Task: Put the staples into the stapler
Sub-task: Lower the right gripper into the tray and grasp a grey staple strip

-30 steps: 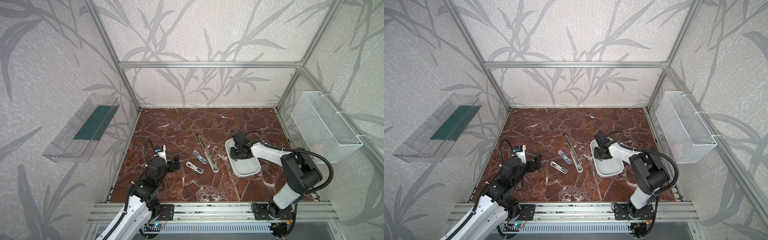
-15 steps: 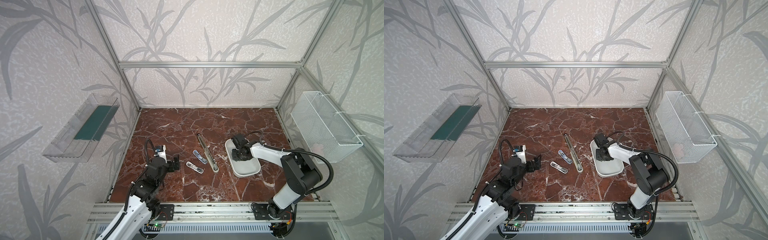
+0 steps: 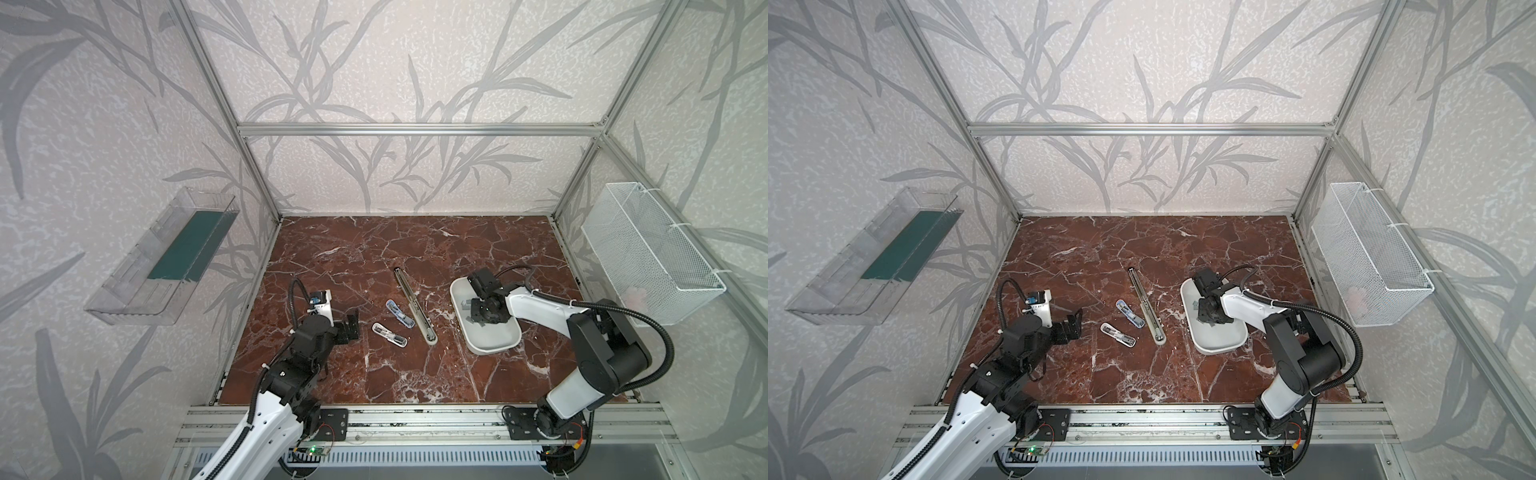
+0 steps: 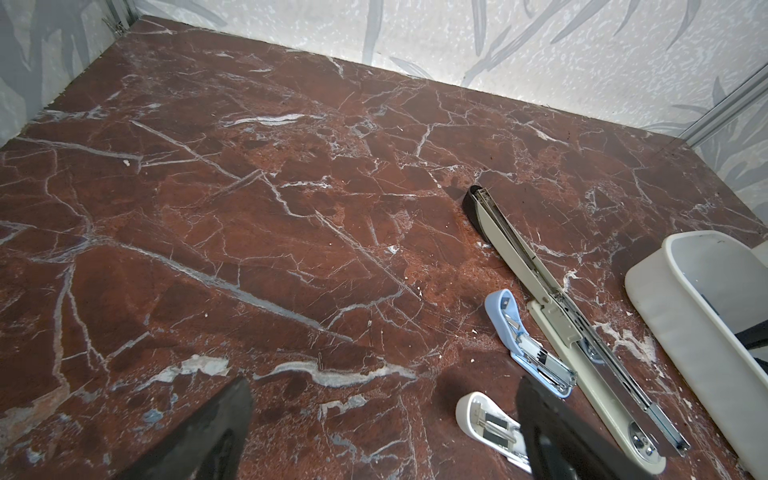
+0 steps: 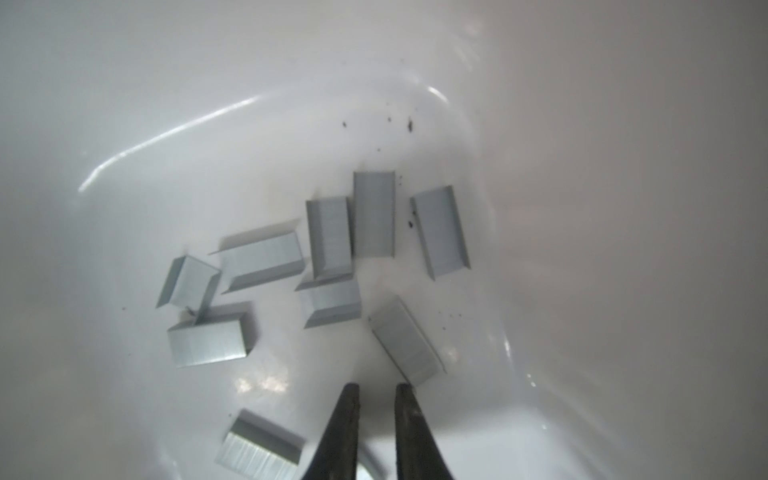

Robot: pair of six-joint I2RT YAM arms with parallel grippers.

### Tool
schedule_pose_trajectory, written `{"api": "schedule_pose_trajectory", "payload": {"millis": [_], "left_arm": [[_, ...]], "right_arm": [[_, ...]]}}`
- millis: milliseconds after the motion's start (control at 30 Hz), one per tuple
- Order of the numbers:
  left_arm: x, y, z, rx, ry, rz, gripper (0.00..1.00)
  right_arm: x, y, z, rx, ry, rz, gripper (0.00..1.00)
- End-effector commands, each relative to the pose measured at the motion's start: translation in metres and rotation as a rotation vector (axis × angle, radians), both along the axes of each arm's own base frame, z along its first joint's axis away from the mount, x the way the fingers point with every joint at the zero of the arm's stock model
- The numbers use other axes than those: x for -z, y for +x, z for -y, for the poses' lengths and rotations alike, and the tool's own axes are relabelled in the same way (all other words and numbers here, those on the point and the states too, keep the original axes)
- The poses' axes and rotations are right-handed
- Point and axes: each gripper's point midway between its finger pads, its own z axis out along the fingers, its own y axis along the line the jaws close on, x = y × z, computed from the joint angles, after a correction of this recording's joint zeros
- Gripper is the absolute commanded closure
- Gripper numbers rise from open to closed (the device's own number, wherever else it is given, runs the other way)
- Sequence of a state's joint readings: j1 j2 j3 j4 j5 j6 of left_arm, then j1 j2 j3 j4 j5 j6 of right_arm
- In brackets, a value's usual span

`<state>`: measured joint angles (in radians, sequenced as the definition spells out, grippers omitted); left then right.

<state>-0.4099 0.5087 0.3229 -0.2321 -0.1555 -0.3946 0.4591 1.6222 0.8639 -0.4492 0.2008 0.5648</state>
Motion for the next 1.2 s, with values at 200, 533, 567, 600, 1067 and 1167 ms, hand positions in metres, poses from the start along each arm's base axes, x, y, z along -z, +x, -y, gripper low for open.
{"api": "schedule_pose_trajectory", "payload": {"millis": [200, 533, 567, 600, 1067, 1167], "left_arm": [[0.003, -0.001, -0.003, -0.01, 0.004, -0.004, 0.01], [0.005, -0.001, -0.002, -0.007, 0.007, -0.014, 0.01], [0.005, 0.0, -0.002, -0.007, 0.007, -0.014, 0.01], [0.005, 0.0, -0.002, -0.008, 0.007, -0.015, 0.01], [0.005, 0.0, -0.002, -0.005, 0.009, -0.016, 0.01], [0.005, 0.0, -0.002, -0.006, 0.009, -0.017, 0.01]], "right_arm": [[-0.018, -0.005, -0.001, -0.031, 0.03, 0.042, 0.7], [-0.02, -0.019, -0.018, -0.11, 0.052, 0.047, 0.63], [-0.017, -0.022, -0.018, -0.114, 0.049, 0.036, 0.63], [-0.015, -0.025, -0.018, -0.116, 0.047, 0.025, 0.63], [0.009, -0.034, -0.002, -0.044, -0.033, -0.064, 0.66], [0.01, -0.033, 0.005, -0.008, -0.026, -0.061, 0.71]]}}
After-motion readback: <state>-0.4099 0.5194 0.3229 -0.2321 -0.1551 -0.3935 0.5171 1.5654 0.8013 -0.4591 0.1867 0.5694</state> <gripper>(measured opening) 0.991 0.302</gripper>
